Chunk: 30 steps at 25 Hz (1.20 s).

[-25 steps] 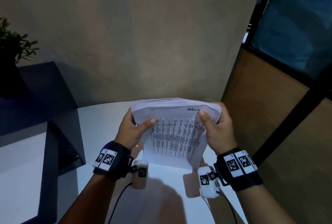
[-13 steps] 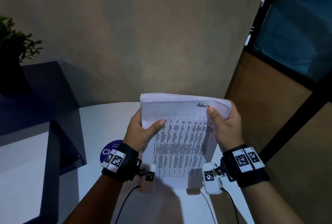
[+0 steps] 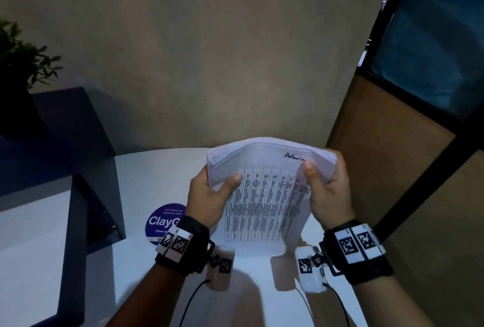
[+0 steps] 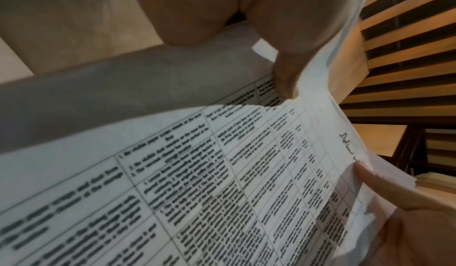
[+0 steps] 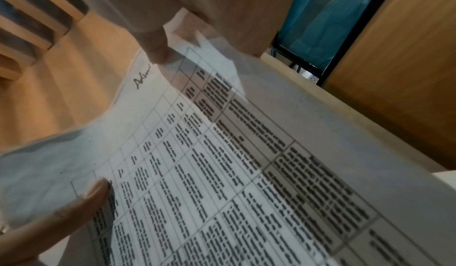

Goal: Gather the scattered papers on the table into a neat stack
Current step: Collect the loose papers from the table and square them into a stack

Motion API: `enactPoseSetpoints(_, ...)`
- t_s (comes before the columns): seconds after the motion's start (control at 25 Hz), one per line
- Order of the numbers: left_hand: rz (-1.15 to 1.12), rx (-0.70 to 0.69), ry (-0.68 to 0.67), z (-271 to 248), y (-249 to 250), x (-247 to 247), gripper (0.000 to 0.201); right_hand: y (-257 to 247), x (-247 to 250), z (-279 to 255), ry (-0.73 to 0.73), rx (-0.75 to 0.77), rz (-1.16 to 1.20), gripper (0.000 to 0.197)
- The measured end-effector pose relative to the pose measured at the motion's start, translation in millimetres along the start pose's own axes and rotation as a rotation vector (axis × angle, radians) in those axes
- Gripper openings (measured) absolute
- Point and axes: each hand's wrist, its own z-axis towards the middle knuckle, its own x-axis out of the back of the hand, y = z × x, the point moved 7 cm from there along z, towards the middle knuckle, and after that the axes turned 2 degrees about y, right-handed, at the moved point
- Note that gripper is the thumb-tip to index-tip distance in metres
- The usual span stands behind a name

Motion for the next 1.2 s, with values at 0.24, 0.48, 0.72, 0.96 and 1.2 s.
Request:
enactPoseSetpoints(0.24,-0.005,0.044,0.018,-3,-10,4,0.035,19,-1,-10,-0.011,-0.12,-0.001,0.044)
enactPoseSetpoints(0.48,0.01,0.049,-0.008,-12,-12,4,0.038,33,3,-18,0.018,-0.215,-0.008,0.049)
enactPoseSetpoints(0.72,-0.054,0.01,0.06,-5,9,4,0.031,-5,-1,-9,-0.018,-0.038,-0.023,0.03)
enactPoseSetpoints(0.96,0.007,-0.033,0.067,2,19,5,0.034,-15,-8,4,-0.043,0.027,-0.035,0.03)
enactPoseSetpoints(1.2,0.202,-0.06,0.059,-10,8,4,0.023,8,1,-17,-0.004,-0.053,-0.019,0.026)
